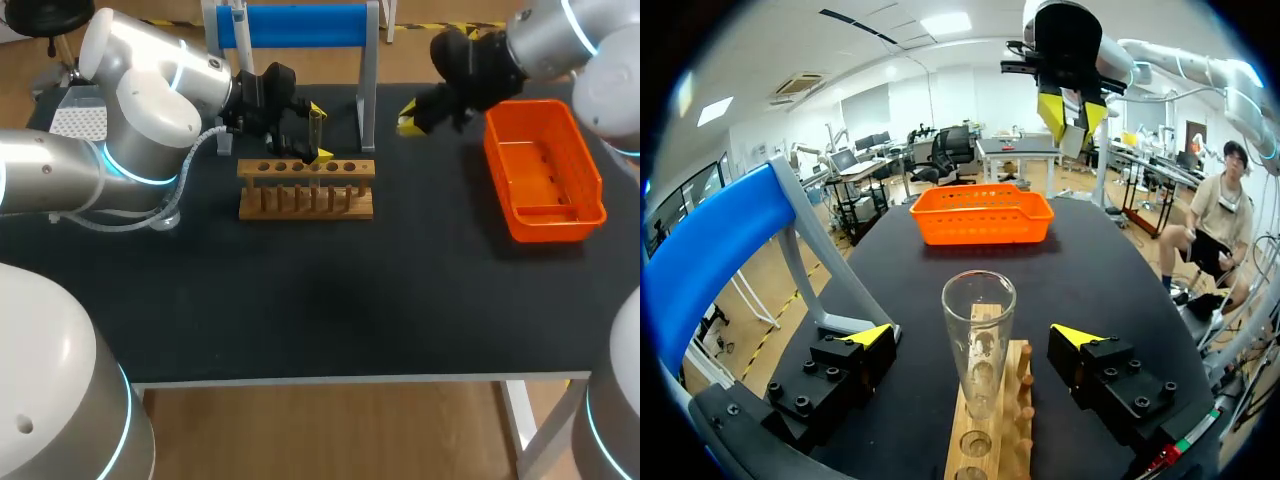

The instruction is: Invert the test tube, pick up the pipette, mount the tip to pipette, aspirate from beaker and dispense into the tube, eject the tip, return the pipette, and cap with the stopper.

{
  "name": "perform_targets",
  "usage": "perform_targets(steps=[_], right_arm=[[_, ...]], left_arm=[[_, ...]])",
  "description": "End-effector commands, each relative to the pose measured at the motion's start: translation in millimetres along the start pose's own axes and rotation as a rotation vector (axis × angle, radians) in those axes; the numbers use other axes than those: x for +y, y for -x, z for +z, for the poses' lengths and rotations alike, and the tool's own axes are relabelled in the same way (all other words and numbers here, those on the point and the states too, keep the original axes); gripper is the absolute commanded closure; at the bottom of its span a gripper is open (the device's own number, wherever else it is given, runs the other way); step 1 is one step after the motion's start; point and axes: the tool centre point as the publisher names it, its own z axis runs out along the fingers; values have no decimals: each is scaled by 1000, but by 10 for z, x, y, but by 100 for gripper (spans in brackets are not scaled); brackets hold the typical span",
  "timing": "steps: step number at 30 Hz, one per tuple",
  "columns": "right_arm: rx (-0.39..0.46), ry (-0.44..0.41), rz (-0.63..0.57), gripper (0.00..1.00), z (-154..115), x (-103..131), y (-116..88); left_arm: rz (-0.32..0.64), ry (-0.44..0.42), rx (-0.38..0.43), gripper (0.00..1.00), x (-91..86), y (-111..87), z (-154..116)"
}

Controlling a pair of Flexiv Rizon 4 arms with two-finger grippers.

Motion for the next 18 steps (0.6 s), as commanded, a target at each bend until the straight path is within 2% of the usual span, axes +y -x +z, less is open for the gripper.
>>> perform_targets(steps=[1, 10, 18], right_arm=[[41, -15, -9, 100, 177, 169, 221], [60, -16, -55, 100, 425, 482, 388], [80, -21, -83, 100, 604, 692, 402]], left_arm=[[-1, 3, 4, 0, -4, 9, 2], [-1, 3, 4, 0, -4, 9, 2], [-1, 3, 4, 0, -4, 9, 2]])
